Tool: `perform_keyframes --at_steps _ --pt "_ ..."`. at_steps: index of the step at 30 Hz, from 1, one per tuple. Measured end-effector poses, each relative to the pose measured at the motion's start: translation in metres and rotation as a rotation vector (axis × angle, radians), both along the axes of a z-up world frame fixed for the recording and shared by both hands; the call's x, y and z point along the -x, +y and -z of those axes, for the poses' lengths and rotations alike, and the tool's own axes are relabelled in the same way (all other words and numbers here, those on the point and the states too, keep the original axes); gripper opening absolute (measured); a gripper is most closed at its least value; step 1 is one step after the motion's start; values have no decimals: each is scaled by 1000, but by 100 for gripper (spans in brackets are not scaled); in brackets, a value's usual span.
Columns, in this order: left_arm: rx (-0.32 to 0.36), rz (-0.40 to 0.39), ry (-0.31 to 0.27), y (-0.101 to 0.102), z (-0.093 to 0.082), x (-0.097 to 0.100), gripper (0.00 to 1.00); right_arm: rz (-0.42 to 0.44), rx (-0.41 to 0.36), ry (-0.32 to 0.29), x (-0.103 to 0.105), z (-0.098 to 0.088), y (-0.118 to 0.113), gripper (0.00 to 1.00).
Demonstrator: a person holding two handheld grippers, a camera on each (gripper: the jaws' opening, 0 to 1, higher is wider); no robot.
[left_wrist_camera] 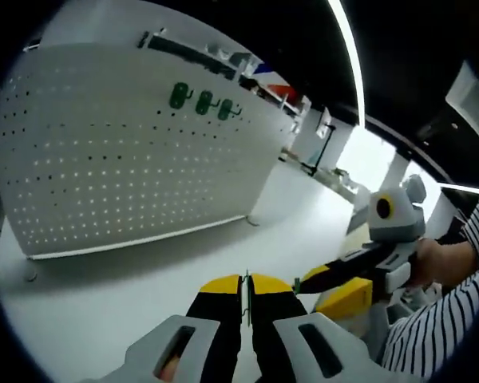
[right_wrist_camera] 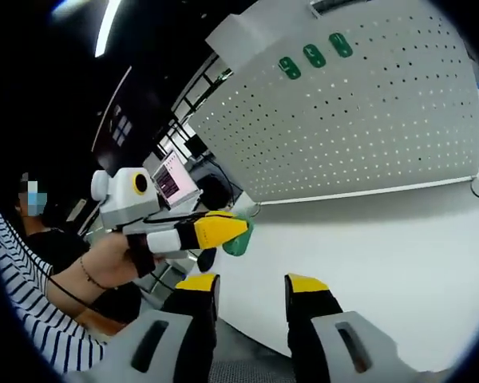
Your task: Insert the hook assembly into the mounting plate slot until the hook locks in place.
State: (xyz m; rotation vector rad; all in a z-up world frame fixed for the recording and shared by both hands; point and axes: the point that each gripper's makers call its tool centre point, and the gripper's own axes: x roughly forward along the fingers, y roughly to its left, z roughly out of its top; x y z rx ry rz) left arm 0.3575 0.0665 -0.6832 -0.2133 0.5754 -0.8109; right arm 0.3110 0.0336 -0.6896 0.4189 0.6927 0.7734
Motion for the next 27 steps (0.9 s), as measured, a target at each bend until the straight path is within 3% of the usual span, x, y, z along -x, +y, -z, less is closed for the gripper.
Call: perform_keyframes --at_steps 13,27 --pt "39 -24 24 -6 0 7 1 13 -15 -29 -9 -8 7 25" --pt "50 -35 33 -10 3 9 1 21 9 -41 -16 -1 11 16"
